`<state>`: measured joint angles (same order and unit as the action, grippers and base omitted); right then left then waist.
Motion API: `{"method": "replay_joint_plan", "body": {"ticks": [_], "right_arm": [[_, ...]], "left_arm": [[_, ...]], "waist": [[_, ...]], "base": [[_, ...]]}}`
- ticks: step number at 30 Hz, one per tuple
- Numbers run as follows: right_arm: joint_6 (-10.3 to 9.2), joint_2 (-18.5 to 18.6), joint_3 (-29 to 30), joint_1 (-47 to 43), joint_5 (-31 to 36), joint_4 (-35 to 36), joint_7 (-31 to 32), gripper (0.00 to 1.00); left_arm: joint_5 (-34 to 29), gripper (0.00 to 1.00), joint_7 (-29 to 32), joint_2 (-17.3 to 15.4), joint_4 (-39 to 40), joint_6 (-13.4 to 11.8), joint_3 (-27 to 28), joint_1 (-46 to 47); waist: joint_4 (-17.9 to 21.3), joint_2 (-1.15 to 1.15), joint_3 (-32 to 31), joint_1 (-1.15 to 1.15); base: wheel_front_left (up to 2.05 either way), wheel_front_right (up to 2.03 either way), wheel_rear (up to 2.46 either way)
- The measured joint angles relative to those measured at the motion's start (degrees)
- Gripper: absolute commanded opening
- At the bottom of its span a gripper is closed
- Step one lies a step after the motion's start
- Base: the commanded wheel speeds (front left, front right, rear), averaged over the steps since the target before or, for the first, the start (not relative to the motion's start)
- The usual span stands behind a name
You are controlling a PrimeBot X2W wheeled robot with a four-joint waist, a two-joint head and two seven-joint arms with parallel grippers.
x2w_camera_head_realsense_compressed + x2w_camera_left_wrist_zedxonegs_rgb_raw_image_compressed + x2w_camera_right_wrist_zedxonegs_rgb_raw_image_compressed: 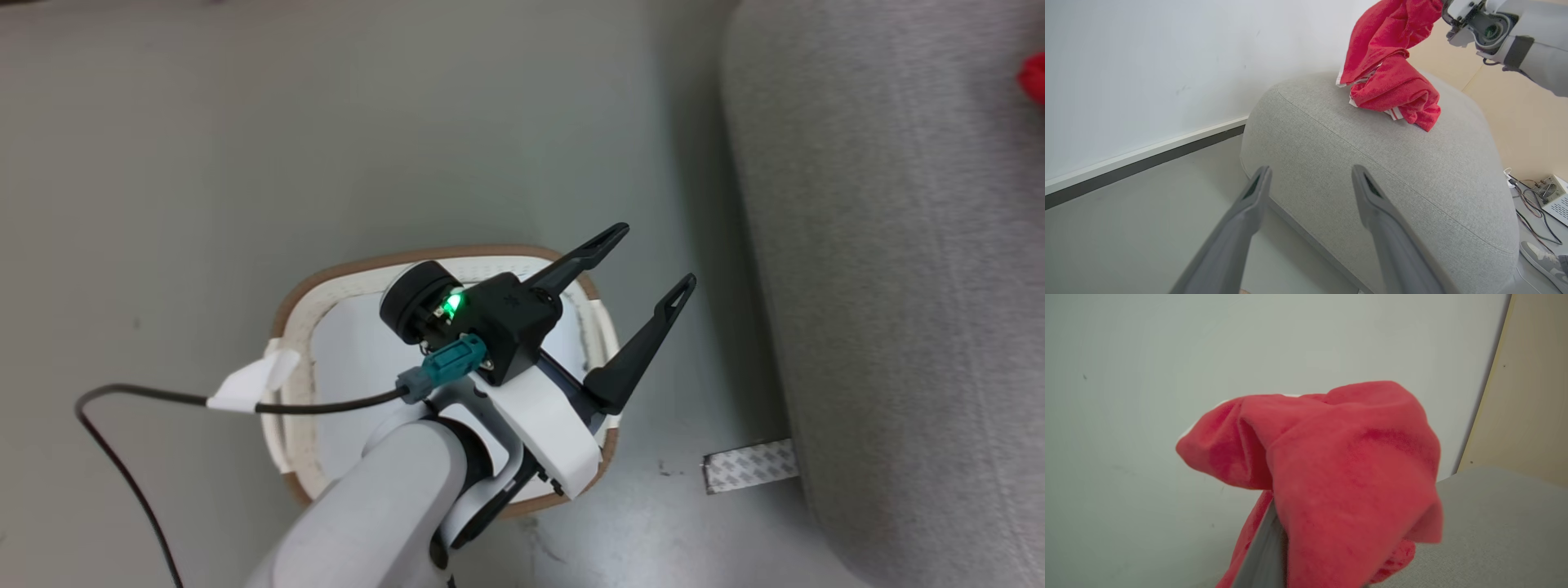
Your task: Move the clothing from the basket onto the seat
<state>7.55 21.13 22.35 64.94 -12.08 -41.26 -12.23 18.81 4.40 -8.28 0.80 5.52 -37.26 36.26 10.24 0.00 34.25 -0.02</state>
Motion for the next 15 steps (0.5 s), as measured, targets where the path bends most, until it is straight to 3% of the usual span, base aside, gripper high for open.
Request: {"method": "replay_joint_plan", "body": {"ticks": [1,2,3,4,5,6,9,15], "right_arm": [[0.01,-0.04,2.14,-0.02,1.85,-2.1,-0.24,0.0],[0.0,-0.18,4.2,-0.05,3.27,-3.85,-0.56,0.18],[0.0,-0.57,6.93,-0.07,4.02,-5.38,-0.99,0.18],[0.0,-0.98,9.61,-0.29,5.27,-6.78,-1.48,0.43],[0.0,-1.19,10.28,-1.08,7.23,-7.75,-1.59,0.79],[0.0,-1.65,11.06,-2.06,9.0,-8.51,-1.99,1.0],[0.01,-3.93,13.55,-3.81,11.07,-8.66,-2.55,1.0],[0.01,-11.03,8.0,-11.95,13.4,-0.31,-2.79,1.0]], "left_arm": [[0.03,1.0,-0.22,0.03,-0.13,0.0,-0.12,-0.01],[0.07,1.0,-0.45,0.05,-0.2,0.0,-0.16,-0.02],[0.2,1.0,-0.51,0.08,-0.3,-0.01,-0.13,-0.03],[0.26,1.0,-0.62,0.08,-0.34,-0.02,-0.11,-0.03],[0.37,1.0,-1.02,0.04,-0.45,-0.11,0.09,-0.05],[0.43,1.0,-1.15,0.03,-0.57,-0.14,0.21,-0.06],[0.6,1.0,-1.51,-0.6,-0.68,-0.48,0.73,-0.34],[2.04,1.0,-3.0,-2.55,-1.08,-1.53,2.82,-2.56]], "waist": [[-0.69,0.0,0.3,0.0],[-1.26,0.0,0.53,0.0],[-1.74,0.0,0.72,0.01],[-2.13,0.0,0.86,0.0],[-2.41,0.0,0.91,0.0],[-2.53,0.0,0.77,0.0],[-2.21,0.0,0.08,0.01],[-0.61,0.0,-2.58,0.01]], "base": [[0.0,0.0,0.0],[0.0,0.0,0.0],[0.0,0.0,0.0],[0.0,0.0,0.0],[0.0,0.0,0.0],[0.0,0.0,0.0],[0.0,0.0,0.0],[0.0,0.0,0.0]]}}
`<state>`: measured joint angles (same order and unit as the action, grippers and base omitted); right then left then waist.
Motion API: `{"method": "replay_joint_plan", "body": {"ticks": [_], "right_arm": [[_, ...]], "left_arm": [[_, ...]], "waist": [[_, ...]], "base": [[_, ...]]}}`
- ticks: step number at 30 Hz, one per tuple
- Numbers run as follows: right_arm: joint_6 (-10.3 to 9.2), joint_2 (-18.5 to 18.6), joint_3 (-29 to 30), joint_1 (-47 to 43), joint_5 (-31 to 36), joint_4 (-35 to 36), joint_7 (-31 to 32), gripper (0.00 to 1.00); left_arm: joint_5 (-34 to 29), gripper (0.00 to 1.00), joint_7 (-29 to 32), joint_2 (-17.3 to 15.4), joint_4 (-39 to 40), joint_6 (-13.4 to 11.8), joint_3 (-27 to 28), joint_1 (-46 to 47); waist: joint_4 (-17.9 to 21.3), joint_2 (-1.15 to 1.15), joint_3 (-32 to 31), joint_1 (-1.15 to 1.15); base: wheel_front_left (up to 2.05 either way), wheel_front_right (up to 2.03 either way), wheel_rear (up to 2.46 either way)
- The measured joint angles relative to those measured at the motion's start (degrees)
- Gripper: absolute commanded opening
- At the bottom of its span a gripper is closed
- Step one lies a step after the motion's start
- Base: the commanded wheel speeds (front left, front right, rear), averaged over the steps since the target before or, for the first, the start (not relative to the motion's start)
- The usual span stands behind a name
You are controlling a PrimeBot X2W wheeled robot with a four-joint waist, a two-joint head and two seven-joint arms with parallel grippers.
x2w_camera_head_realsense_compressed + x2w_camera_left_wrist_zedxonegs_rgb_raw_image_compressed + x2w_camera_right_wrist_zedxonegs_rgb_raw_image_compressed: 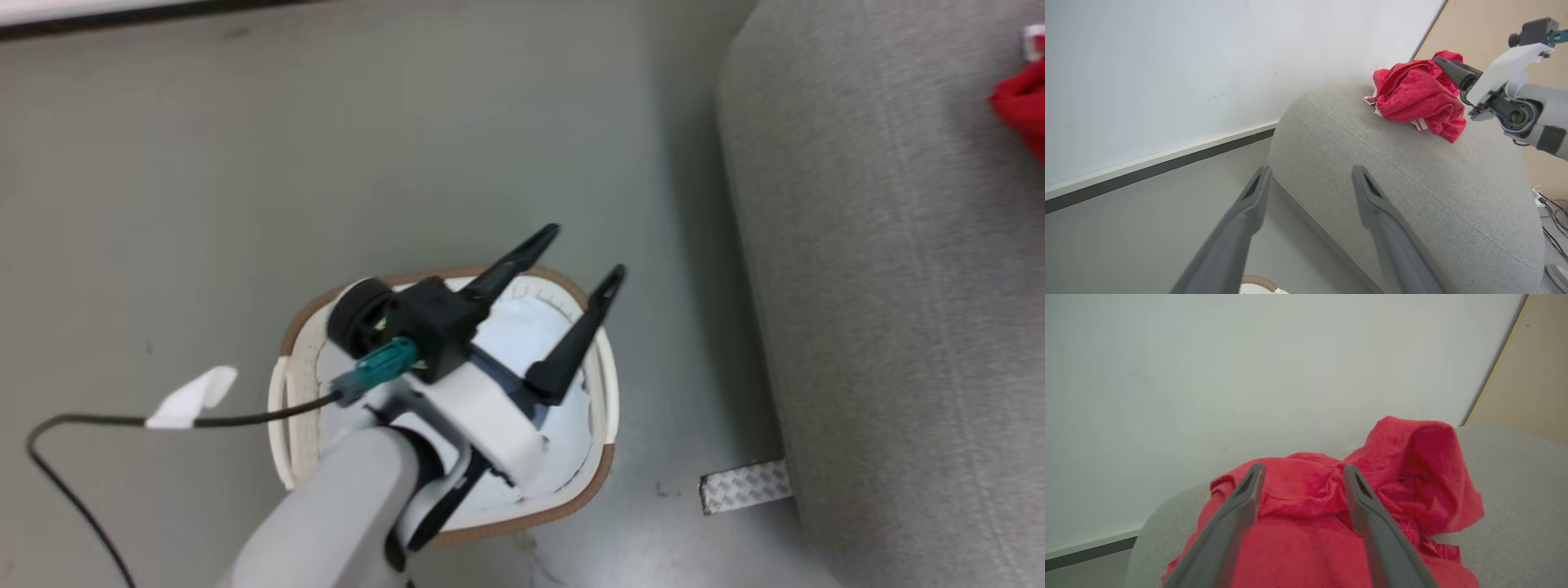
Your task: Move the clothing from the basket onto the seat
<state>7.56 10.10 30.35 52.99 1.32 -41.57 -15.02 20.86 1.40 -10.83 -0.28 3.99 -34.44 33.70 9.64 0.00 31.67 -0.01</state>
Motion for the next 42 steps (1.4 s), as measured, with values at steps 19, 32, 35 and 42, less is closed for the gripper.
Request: {"method": "replay_joint_plan", "body": {"ticks": [19,32,35,42], "right_arm": [[0.0,-6.9,-23.6,-34.48,-3.38,25.83,-0.01,1.0],[0.0,-7.25,-29.83,-47.24,-4.52,27.47,-0.02,1.0],[0.0,-7.3,-30.47,-48.8,-4.48,27.47,-0.02,1.0],[0.0,-7.26,-31.1,-51.11,-5.68,27.19,-0.02,1.0]], "left_arm": [[4.46,1.0,-13.16,-3.82,-6.26,-9.23,9.26,-20.19],[4.83,1.0,-16.39,-3.31,-9.73,-12.54,17.02,-33.64],[3.68,1.0,-16.47,-2.16,-9.27,-11.5,19.45,-35.18],[0.27,1.0,-16.47,0.93,-8.48,-9.09,24.18,-38.56]], "waist": [[0.38,0.0,-20.79,0.02],[-6.46,0.0,-31.48,0.04],[-7.57,0.0,-32.69,0.03],[-8.44,0.0,-34.46,0.03]], "base": [[0.0,0.0,0.0],[0.0,0.0,0.0],[0.0,0.0,0.0],[0.0,0.0,0.0]]}}
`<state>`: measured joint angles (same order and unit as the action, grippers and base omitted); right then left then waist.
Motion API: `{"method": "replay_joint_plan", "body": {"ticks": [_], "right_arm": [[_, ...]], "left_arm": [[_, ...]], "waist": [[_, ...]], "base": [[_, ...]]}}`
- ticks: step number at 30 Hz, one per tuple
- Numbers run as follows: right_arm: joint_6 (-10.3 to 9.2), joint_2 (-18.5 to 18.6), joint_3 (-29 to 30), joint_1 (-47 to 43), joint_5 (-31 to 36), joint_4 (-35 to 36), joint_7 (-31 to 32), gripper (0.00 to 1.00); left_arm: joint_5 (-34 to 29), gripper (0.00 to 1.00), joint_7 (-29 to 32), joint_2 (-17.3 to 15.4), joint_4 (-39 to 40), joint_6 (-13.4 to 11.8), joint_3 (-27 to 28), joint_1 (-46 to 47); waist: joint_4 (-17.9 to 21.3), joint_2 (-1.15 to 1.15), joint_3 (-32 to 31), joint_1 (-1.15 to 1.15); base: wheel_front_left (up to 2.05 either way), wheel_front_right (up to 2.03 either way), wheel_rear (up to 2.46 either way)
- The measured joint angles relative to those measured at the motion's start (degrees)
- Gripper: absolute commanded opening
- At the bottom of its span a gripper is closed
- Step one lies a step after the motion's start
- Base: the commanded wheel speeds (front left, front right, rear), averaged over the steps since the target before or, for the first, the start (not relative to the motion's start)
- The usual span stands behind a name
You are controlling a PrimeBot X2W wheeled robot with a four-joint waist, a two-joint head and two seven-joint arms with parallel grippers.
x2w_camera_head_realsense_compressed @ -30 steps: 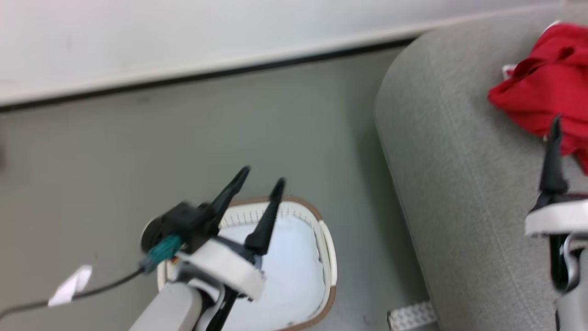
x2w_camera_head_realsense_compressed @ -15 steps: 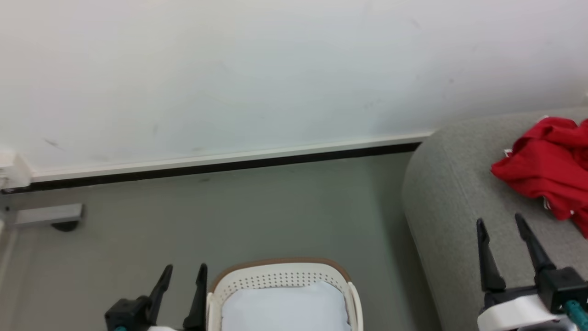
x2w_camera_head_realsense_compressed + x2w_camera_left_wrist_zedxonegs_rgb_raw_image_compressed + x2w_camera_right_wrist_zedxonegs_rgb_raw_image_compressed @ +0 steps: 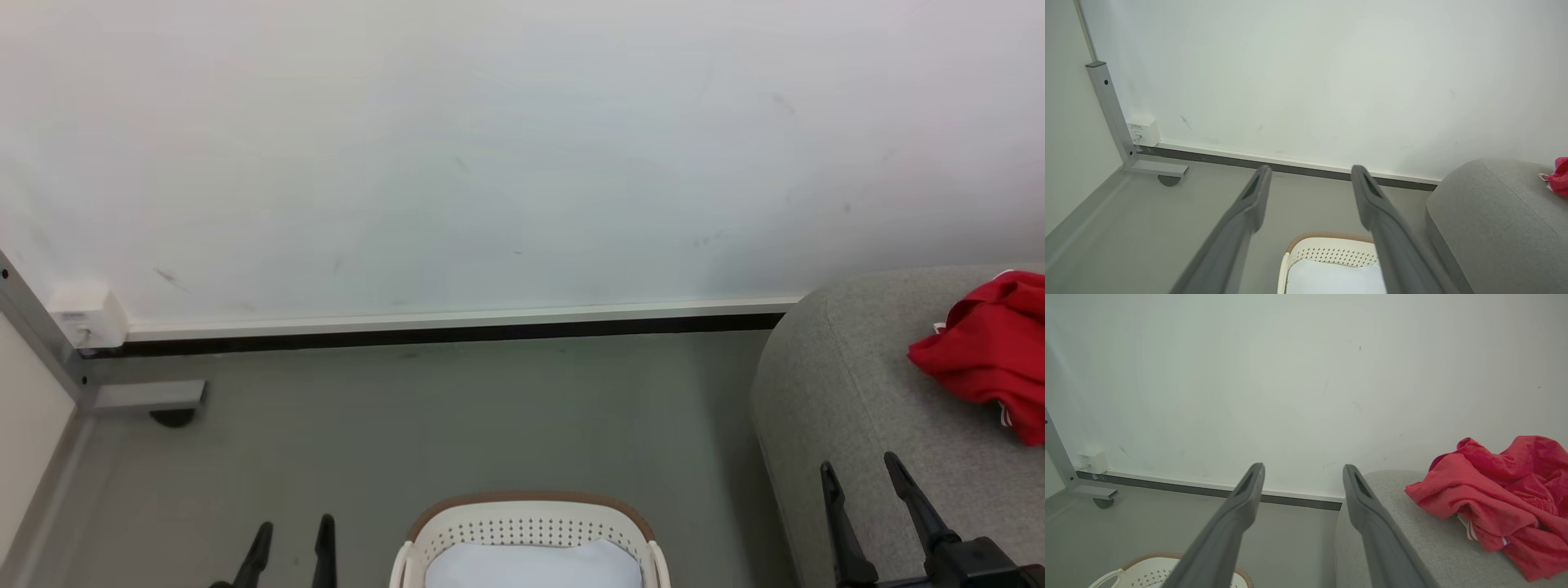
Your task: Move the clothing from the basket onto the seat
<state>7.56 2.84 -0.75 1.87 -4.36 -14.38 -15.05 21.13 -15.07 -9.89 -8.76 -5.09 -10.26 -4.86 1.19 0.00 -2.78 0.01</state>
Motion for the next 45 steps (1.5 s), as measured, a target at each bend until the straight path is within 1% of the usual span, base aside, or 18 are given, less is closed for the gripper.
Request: {"method": "replay_joint_plan", "body": {"ticks": [4,11,13,14,20,33,45], "right_arm": [[0.0,-0.01,-0.25,-0.46,-0.59,-0.47,0.01,1.0],[0.0,0.0,-0.64,-0.48,-1.1,-1.64,0.01,1.0],[0.0,0.0,-0.9,-0.48,-1.19,-1.96,0.0,1.0],[0.0,-0.03,-0.99,-0.51,-1.2,-2.15,0.02,0.0],[0.0,-0.58,-0.96,-2.03,-1.91,-4.85,0.7,0.0],[0.0,-0.62,0.37,-1.86,-16.41,-4.34,4.28,0.0],[0.0,-0.6,1.41,-0.9,-28.19,-3.65,7.02,0.0]], "left_arm": [[-2.04,1.0,0.0,1.31,0.04,1.47,2.11,-0.55],[-4.05,1.0,-0.01,3.33,-0.25,3.44,3.98,-0.86],[-4.12,1.0,-0.01,3.72,-0.3,4.35,4.38,-0.86],[-4.09,0.0,0.0,3.86,-0.47,4.64,4.5,-0.87],[-3.43,0.0,0.45,4.55,-3.33,4.64,4.08,-1.7],[9.11,0.0,4.05,5.05,-3.83,5.83,6.15,-0.51],[19.42,0.0,6.99,5.32,-4.03,7.0,7.88,1.43]], "waist": [[-0.08,0.0,-0.25,0.0],[-0.21,0.0,-0.24,-0.01],[-0.26,0.0,-0.21,-0.01],[-0.27,0.0,-0.2,-0.01],[-0.29,0.0,-0.17,-0.02],[-0.39,0.0,0.16,-0.02],[-0.47,0.0,0.46,-0.02]], "base": [[0.0,0.0,0.0],[0.0,0.0,0.0],[0.0,0.0,0.0],[0.0,0.0,0.0],[0.0,0.0,0.0],[0.0,0.0,0.0],[0.0,0.0,0.0]]}}
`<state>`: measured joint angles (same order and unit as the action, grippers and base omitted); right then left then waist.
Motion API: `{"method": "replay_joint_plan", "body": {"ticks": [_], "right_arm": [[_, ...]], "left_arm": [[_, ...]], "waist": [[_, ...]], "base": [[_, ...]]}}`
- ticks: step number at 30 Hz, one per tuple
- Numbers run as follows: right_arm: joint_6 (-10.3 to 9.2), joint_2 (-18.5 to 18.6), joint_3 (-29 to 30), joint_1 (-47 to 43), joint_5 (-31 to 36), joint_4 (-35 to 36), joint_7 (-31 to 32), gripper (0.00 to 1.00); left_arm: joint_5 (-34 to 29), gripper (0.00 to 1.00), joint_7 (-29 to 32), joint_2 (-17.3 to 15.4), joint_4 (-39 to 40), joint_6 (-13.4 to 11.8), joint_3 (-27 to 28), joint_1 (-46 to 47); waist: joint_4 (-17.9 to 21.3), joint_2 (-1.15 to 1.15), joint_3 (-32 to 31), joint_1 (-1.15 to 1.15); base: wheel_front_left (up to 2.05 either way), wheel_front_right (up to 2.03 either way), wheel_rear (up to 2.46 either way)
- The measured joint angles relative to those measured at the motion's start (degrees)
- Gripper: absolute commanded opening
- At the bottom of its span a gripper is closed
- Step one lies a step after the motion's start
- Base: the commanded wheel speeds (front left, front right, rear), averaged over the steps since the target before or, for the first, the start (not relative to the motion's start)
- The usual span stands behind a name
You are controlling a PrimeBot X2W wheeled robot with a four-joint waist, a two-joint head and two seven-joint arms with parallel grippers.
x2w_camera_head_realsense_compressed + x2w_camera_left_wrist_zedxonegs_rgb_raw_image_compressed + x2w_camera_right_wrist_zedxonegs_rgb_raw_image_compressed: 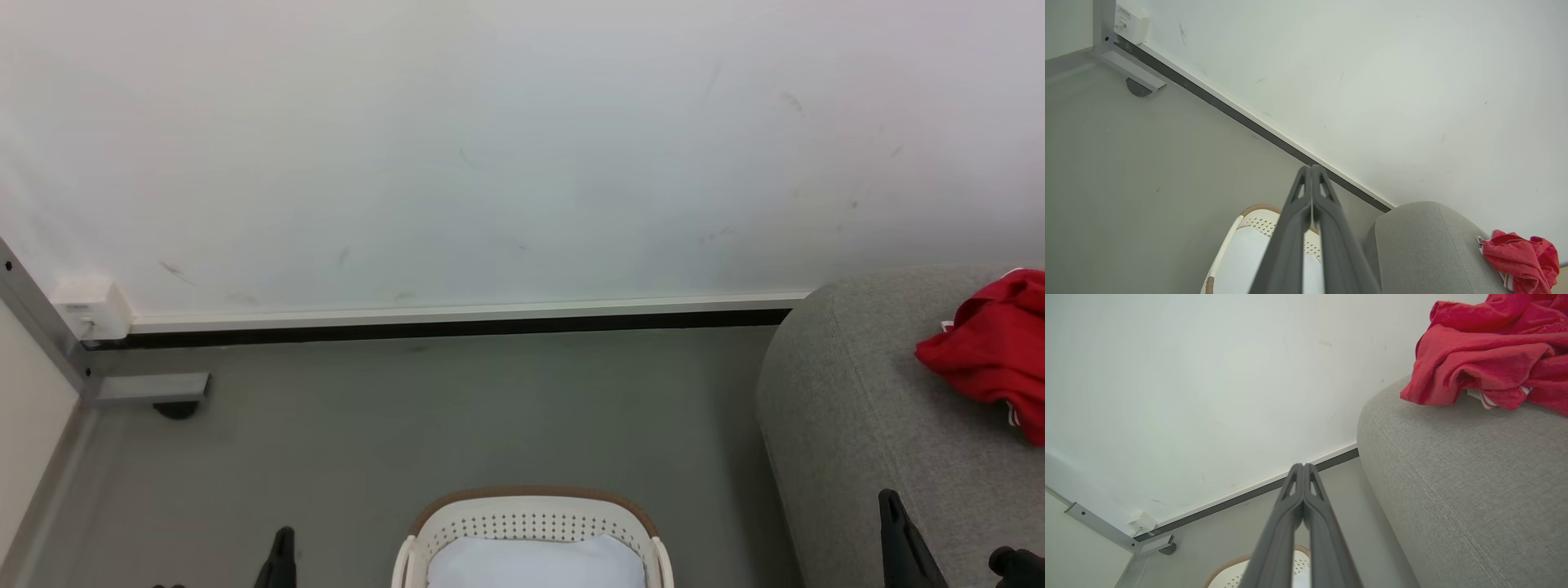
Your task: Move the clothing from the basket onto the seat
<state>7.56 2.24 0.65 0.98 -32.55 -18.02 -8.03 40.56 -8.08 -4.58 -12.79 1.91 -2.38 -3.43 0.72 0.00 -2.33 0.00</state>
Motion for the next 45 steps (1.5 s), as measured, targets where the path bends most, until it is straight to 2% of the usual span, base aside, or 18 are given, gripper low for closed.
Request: {"method": "replay_joint_plan", "body": {"ticks": [21,45], "right_arm": [[0.0,0.05,1.72,1.3,-17.47,1.25,4.32,0.0],[-0.01,0.14,3.3,2.55,-33.07,2.23,8.1,0.0]], "left_arm": [[14.95,0.0,4.19,0.51,-0.37,1.62,2.53,2.6],[28.81,0.0,8.09,0.93,-0.73,2.97,5.0,5.27]], "waist": [[-0.15,0.0,0.53,0.0],[-0.33,0.0,1.13,0.0]], "base": [[0.0,0.0,0.0],[0.0,0.0,0.0]]}}
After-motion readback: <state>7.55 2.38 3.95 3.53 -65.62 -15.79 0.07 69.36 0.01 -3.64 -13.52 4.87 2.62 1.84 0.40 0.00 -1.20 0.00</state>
